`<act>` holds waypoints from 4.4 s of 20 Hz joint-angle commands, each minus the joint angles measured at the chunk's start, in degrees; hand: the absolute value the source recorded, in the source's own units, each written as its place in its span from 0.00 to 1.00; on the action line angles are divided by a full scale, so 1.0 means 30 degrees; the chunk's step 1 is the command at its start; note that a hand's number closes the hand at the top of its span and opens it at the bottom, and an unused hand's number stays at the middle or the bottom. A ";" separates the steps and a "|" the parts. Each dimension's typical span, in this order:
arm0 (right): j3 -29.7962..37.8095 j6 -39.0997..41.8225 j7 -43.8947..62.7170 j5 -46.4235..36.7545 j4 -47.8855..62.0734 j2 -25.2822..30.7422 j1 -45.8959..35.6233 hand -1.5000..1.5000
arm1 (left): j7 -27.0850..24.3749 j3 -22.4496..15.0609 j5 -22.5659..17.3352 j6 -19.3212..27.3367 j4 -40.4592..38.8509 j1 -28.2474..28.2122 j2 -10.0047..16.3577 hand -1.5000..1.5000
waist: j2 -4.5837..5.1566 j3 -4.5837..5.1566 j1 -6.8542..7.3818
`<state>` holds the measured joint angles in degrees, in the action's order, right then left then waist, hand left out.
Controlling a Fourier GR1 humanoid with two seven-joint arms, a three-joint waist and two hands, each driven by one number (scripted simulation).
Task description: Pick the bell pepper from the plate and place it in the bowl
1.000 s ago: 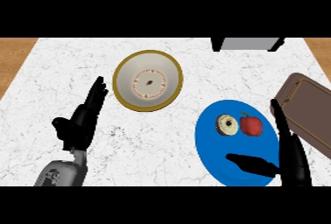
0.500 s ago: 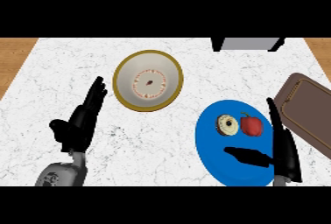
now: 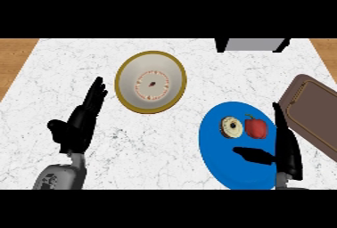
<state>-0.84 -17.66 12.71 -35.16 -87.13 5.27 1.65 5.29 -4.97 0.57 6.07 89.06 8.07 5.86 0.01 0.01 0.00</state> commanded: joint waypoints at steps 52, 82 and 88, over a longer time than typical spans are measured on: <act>-1.6930 -0.7584 1.6679 0.2938 0.3970 -0.1753 -2.6634 1.00 | -0.0372 -0.0356 0.1185 -0.0289 -0.1896 0.1635 -0.1496 0.50 | -0.0051 0.0065 0.1136; -1.7305 -0.7482 0.9185 0.6330 1.9624 -0.1756 -2.6256 1.00 | -0.0401 -0.0282 0.1095 -0.0810 -0.0705 0.0619 -0.1215 0.50 | 0.0334 0.0027 0.1369; -1.4516 -0.6728 0.4891 0.8808 2.0866 -0.1756 -2.3905 1.00 | -0.0521 0.0056 0.0724 -0.0860 -0.0643 0.0694 -0.1284 0.50 | 0.0434 -0.0006 0.1169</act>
<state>-48.68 -38.71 33.49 -12.96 -26.97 0.00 -73.60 3.86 -4.49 2.96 3.33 86.19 11.00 2.62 1.14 0.04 3.27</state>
